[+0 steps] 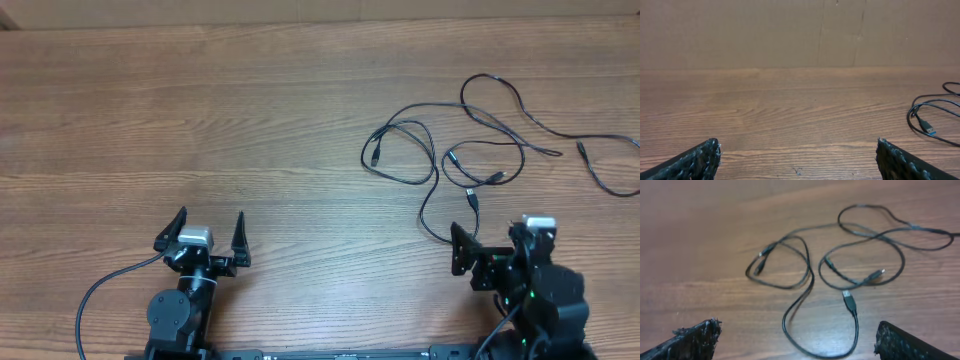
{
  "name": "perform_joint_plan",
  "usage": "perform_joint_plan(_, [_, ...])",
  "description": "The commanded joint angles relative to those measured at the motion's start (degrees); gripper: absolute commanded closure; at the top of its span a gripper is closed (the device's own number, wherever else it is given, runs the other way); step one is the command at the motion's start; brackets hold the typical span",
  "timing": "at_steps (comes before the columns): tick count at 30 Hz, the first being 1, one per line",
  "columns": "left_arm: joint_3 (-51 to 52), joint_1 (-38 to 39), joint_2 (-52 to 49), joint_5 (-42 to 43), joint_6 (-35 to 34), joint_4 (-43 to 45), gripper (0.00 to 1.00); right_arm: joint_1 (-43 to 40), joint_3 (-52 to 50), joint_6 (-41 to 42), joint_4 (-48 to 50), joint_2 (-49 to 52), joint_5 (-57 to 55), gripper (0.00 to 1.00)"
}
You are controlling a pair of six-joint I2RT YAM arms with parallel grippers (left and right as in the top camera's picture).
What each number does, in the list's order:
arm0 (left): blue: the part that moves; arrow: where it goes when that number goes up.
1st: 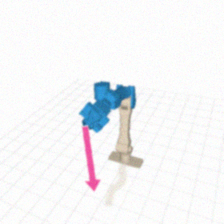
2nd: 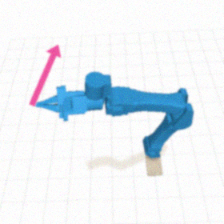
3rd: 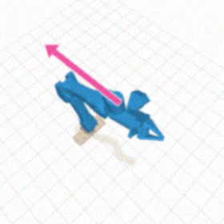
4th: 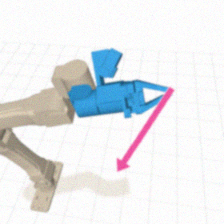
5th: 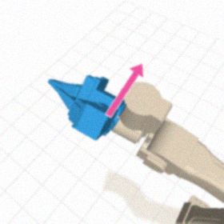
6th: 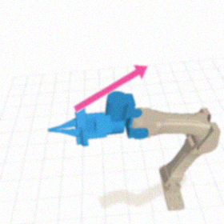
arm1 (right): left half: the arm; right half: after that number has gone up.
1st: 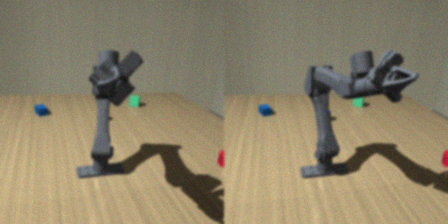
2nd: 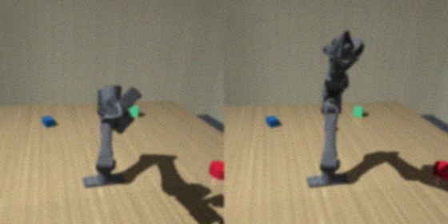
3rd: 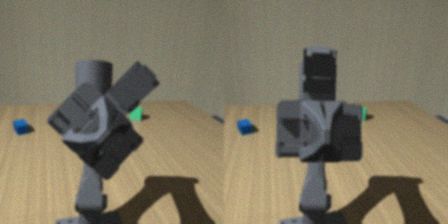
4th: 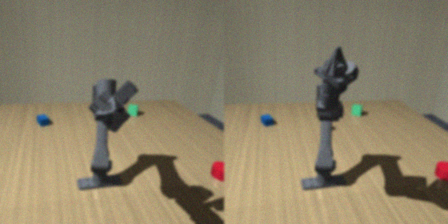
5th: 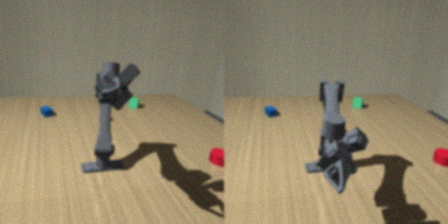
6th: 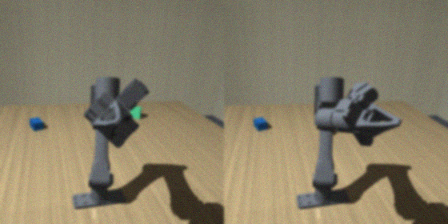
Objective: Untangle cables
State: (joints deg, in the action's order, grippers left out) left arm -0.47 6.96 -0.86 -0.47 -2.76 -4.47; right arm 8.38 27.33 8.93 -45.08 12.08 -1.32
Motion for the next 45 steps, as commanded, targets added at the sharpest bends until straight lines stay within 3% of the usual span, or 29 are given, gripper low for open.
perform_joint_plan(1, [0.20,-0.61,0.61,0.31,1.09,0.02,0.00,-3.65,-3.28,-0.39,2.91,-5.44,3.54,0.00])
perform_joint_plan(6, [0.20,-0.61,0.61,0.31,1.07,0.02,0.00,-8.09,-9.55,-0.26,14.78,-11.91,5.25,0.00])
perform_joint_plan(14, [0.20,-0.61,0.61,0.31,1.07,0.02,0.01,-9.70,-20.15,-0.31,55.58,-11.91,6.54,0.00])
perform_joint_plan(17, [0.20,-0.61,0.61,0.31,1.07,0.02,0.00,-9.68,-24.20,-0.50,64.63,-11.91,5.53,0.00])
perform_joint_plan(20, [0.20,-0.61,0.61,0.31,1.09,0.02,0.01,-9.68,-27.08,-0.48,64.22,-11.91,3.56,0.00])
perform_joint_plan(27, [0.20,-0.61,0.61,0.31,1.09,0.02,0.01,-9.62,-26.91,-0.46,40.13,-11.91,-0.31,0.00])
perform_joint_plan(37, [0.20,-0.61,0.61,0.31,1.09,0.02,0.00,-7.37,-26.91,-1.05,40.44,-11.93,0.13,0.00])
perform_joint_plan(45, [0.20,-0.61,0.61,0.31,1.09,0.02,0.00,-6.95,-26.91,-10.32,40.89,-11.93,6.99,0.00])
